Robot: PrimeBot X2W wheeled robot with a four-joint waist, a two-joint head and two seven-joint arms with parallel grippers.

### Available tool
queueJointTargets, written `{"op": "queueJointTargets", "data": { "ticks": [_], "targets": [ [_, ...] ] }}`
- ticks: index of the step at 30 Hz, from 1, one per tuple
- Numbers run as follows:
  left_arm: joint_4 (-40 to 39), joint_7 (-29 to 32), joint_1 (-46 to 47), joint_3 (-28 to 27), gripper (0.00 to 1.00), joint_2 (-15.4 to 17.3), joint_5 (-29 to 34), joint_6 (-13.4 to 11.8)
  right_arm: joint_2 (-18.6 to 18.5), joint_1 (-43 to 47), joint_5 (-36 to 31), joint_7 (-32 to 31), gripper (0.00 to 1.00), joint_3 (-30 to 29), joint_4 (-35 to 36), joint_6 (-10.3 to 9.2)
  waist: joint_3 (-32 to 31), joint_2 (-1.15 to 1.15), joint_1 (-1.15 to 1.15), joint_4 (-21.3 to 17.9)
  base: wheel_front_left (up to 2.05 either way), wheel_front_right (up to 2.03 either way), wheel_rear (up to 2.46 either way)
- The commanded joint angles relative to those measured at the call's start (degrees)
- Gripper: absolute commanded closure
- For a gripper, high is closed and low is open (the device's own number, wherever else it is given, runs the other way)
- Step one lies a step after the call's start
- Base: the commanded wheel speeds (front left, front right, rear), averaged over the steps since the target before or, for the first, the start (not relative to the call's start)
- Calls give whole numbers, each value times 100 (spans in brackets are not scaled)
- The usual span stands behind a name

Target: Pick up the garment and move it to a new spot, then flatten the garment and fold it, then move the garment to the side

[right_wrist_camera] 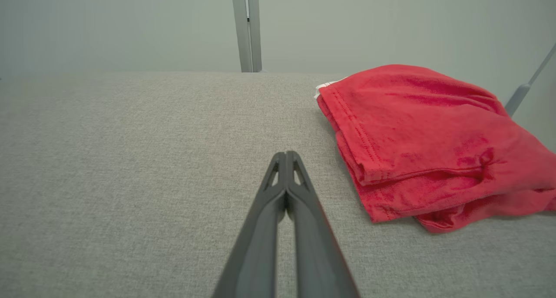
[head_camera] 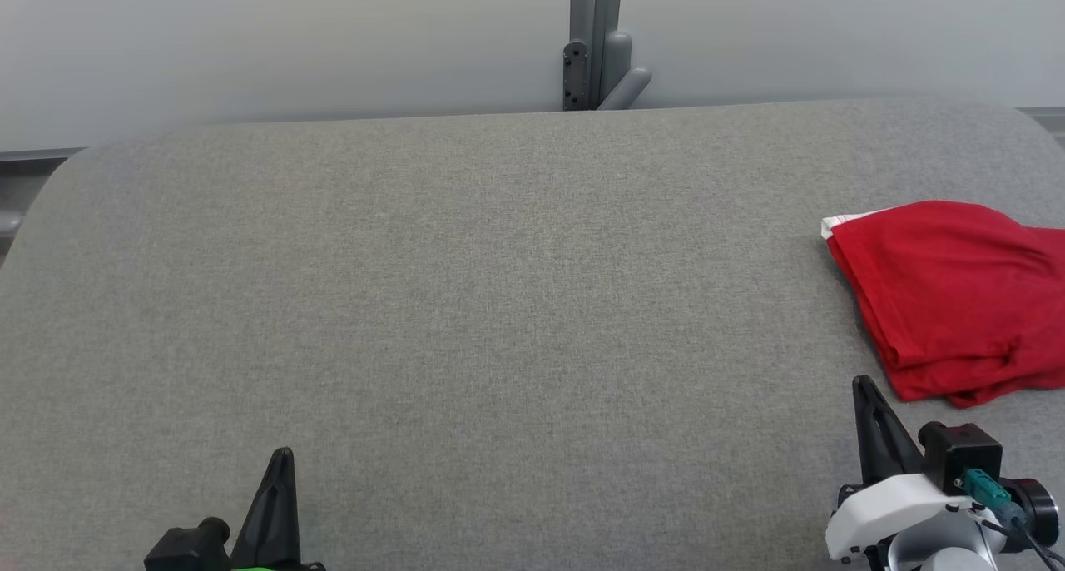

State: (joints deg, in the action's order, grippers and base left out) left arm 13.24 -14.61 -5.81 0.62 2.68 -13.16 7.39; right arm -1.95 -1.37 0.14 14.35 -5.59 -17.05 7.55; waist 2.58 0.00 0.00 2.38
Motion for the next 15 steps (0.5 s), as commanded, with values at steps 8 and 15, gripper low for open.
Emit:
{"op": "queueJointTargets", "data": {
  "ticks": [8, 15],
  "targets": [
    [-90, 208, 142, -26, 100, 70, -1048, -7, -33, -107, 1147, -265, 100, -47, 108, -1, -17, 0, 0, -17, 0, 0, 0],
    [-79, 359, 241, -43, 100, 106, -1775, -3, -41, -102, 1958, -417, 100, -22, 182, -2, -31, 0, 0, -30, 0, 0, 0]
  ]
}}
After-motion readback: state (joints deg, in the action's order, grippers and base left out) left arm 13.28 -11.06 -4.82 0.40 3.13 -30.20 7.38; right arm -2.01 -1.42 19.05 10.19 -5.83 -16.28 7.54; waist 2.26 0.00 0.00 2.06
